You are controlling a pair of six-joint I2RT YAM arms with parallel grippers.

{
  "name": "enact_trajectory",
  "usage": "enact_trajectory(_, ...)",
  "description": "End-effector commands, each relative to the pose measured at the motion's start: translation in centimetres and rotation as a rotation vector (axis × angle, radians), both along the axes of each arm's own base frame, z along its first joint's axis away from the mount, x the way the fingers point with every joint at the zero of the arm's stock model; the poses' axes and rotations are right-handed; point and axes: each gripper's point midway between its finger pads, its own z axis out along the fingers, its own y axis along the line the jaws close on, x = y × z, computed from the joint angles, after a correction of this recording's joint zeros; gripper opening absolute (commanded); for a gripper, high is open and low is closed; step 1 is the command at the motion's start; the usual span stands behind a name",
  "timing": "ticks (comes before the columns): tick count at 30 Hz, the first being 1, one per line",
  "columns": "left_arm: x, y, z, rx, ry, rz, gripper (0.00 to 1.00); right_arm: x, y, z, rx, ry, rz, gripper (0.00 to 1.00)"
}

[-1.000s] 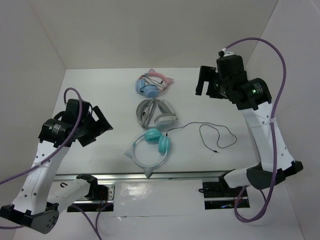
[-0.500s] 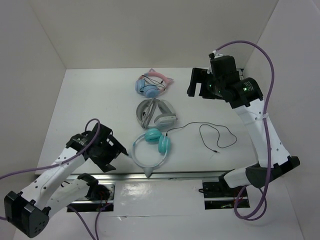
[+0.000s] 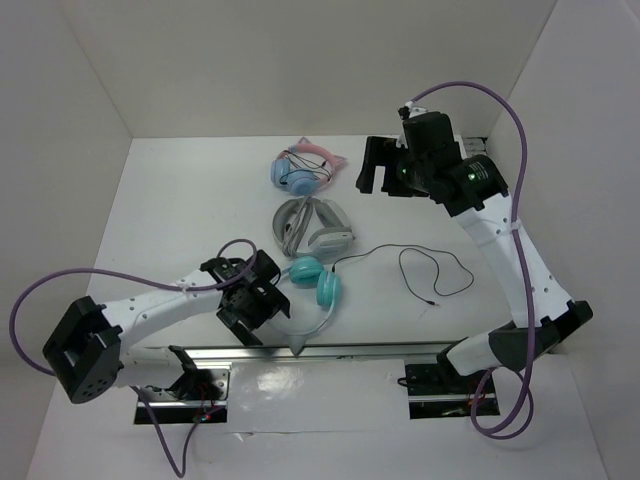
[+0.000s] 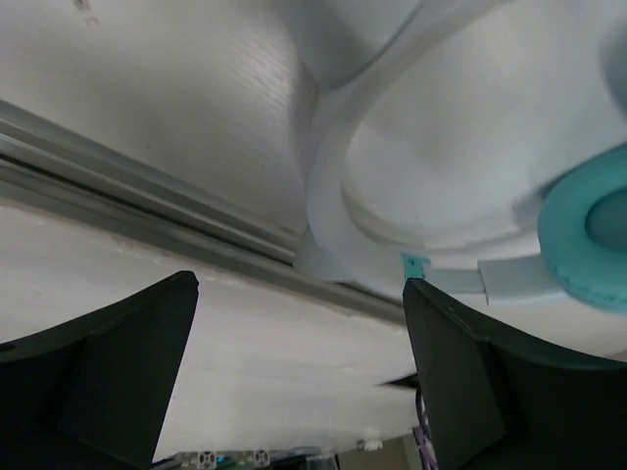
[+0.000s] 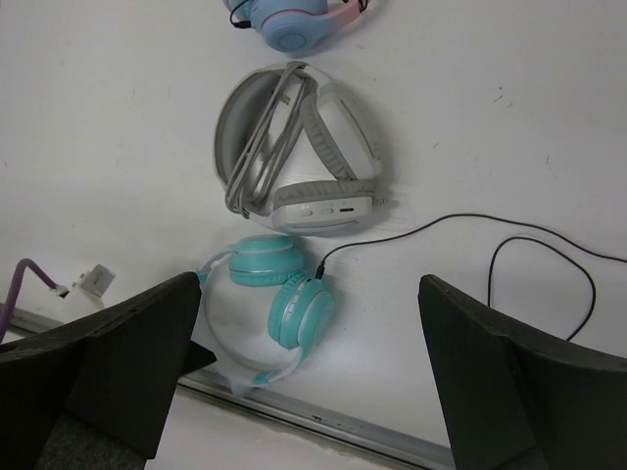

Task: Wrap the headphones

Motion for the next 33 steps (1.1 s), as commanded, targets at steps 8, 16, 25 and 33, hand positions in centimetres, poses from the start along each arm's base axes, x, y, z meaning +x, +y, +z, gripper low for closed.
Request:
enact_trajectory(8, 2.1, 0.2, -3.3, 0.131, -0.018, 0.038, 0.82, -0.3, 0.1, 3.2, 0.037, -0.086, 0.015, 1.0)
enact_trajectory(16, 0.6, -0.1, -4.9, 0.185, 0.025, -0.021, 0.6, -0.6, -0.2, 4.1, 0.054, -0.099, 0.028, 1.0)
enact_trajectory(25, -3.0, 2.4, -8.0, 0.254, 0.13, -0.017, 0.17, -1.0, -0.1, 4.9, 0.117, -0.11, 0.048, 1.0)
enact_trajectory(33, -2.9, 3.6, -4.7, 0.257, 0.035, -0.062, 0.0, -1.2, -0.3, 6.0, 0.153, -0.139, 0.038, 1.0)
